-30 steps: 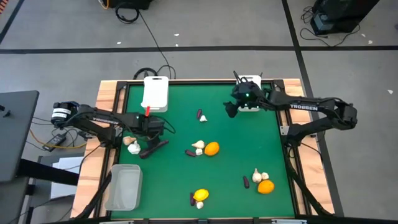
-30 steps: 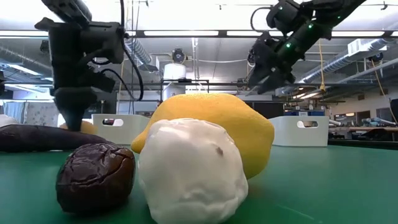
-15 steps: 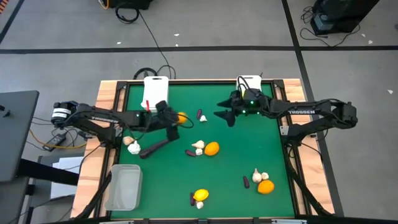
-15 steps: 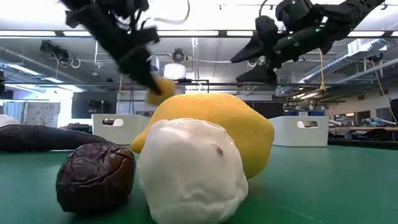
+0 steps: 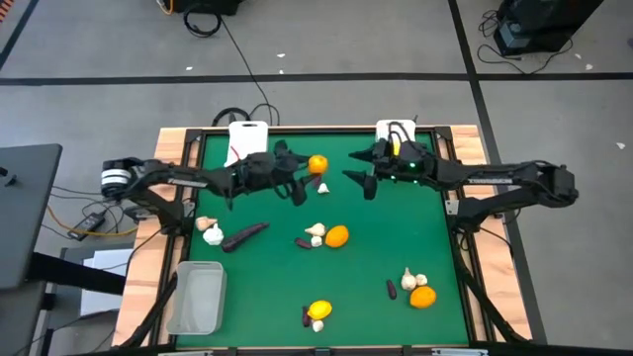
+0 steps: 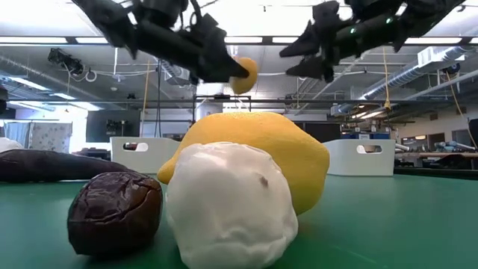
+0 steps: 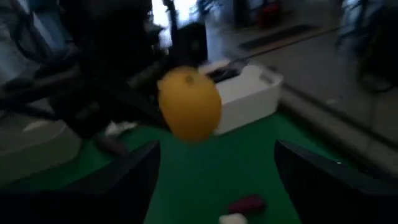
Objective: Sort produce into baskets
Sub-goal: Put the lemon on the right white bin
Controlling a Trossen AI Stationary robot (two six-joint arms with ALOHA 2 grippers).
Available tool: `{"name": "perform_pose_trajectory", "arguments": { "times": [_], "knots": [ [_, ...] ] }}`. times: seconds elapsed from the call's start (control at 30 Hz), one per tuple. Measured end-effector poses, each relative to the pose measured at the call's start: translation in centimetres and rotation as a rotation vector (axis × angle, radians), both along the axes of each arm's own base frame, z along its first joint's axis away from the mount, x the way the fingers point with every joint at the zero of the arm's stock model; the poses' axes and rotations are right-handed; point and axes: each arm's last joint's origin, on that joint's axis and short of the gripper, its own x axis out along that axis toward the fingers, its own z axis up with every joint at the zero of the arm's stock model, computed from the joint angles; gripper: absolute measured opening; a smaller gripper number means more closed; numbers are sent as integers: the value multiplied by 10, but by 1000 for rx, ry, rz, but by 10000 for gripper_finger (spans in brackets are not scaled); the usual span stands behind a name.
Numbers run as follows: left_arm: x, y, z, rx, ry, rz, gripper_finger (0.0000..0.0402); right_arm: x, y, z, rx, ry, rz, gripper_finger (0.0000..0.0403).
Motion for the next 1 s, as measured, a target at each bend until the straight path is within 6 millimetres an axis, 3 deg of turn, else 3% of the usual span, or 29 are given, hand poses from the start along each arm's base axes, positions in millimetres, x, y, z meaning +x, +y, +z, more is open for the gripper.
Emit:
{"name": "perform_pose_trajectory", "arguments": {
  "times": [0.23, 0.4, 0.53, 0.77, 1.0],
  "knots": [
    [49, 24, -8, 30, -17, -113, 239, -27, 3, 8, -23, 100, -73, 316],
    [94, 38, -8, 56, -30, -112, 239, -39, 10, 17, -26, -29, -102, 316],
    [123, 46, -9, 65, -54, -108, 239, -54, 10, 11, -55, -45, -240, 316],
    [159, 63, -7, 27, -7, -89, 239, -74, 10, -6, -57, -47, -367, 316],
    [183, 76, -11, 29, -2, -77, 239, -83, 9, -18, -80, 46, -500, 316]
  ]
}}
